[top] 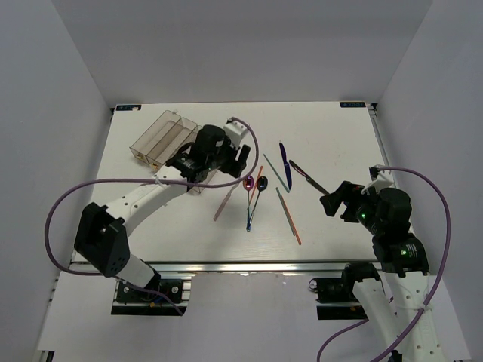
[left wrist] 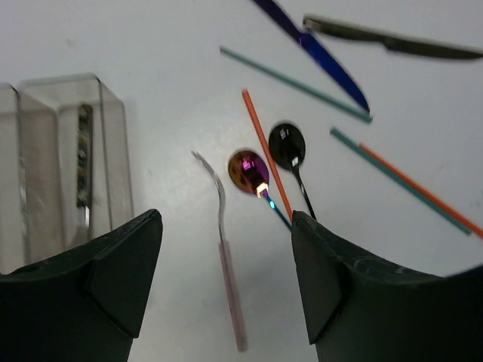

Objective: Sort the eating utensils into containers

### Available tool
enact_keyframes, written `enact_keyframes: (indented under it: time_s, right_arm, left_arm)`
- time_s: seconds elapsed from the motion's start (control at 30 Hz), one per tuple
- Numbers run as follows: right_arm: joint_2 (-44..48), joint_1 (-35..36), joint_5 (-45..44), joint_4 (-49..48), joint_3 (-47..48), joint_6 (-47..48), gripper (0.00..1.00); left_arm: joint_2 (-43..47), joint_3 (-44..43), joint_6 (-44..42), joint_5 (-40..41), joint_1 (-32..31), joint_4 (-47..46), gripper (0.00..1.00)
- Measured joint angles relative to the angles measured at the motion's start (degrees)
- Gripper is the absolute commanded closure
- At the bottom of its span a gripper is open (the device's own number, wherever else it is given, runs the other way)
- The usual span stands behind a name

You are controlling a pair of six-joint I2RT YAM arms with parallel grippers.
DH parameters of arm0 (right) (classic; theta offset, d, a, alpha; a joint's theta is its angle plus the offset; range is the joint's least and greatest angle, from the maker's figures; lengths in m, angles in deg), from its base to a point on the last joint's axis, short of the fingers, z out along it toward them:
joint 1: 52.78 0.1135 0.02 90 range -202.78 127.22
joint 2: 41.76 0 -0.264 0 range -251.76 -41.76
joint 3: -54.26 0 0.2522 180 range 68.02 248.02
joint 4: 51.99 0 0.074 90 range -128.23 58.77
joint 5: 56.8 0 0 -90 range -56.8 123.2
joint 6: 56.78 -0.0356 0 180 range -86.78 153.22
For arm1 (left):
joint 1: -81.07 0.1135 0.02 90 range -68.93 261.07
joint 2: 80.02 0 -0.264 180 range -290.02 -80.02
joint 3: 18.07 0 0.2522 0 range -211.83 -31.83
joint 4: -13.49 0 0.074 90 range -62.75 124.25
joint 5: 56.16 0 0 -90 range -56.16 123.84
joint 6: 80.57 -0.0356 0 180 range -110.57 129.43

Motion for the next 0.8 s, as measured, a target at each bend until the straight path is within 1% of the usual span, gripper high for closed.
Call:
enact_keyframes:
  time_s: [0.1,0.27,0.37,0.43,0.63,0.77,0.8]
  right_arm:
    - [0.0,0.0,0.0,0.0,0.0,0.0,0.11]
    - [0.0,0.1,0.0,0.0,0.0,0.0,0.11]
    - [0.0,0.1,0.0,0.0,0.0,0.0,0.11]
    - [0.0,0.1,0.0,0.0,0.0,0.0,0.11]
    - [0.0,0.1,0.0,0.0,0.0,0.0,0.11]
    - [0.0,0.1,0.0,0.0,0.0,0.0,0.11]
    - [0.0,0.1,0.0,0.0,0.0,0.0,0.11]
  left_arm:
    - [0.5,4.5,2.3,1.5,-2.3,1.8,0.24]
    - [-4.0,11.9,6.0,4.5,-4.8,3.4,0.23]
    - [-4.8,16.5,7.5,5.9,-5.3,3.8,0.22]
    - [-4.8,17.9,8.2,6.7,-5.3,4.2,0.22]
    - [-5.2,18.1,9.0,7.6,-5.3,2.4,0.22]
    - [-7.7,18.1,9.3,7.7,-5.3,0.7,0.3]
    - [-8.7,18.1,9.3,7.7,-5.3,0.5,0.39]
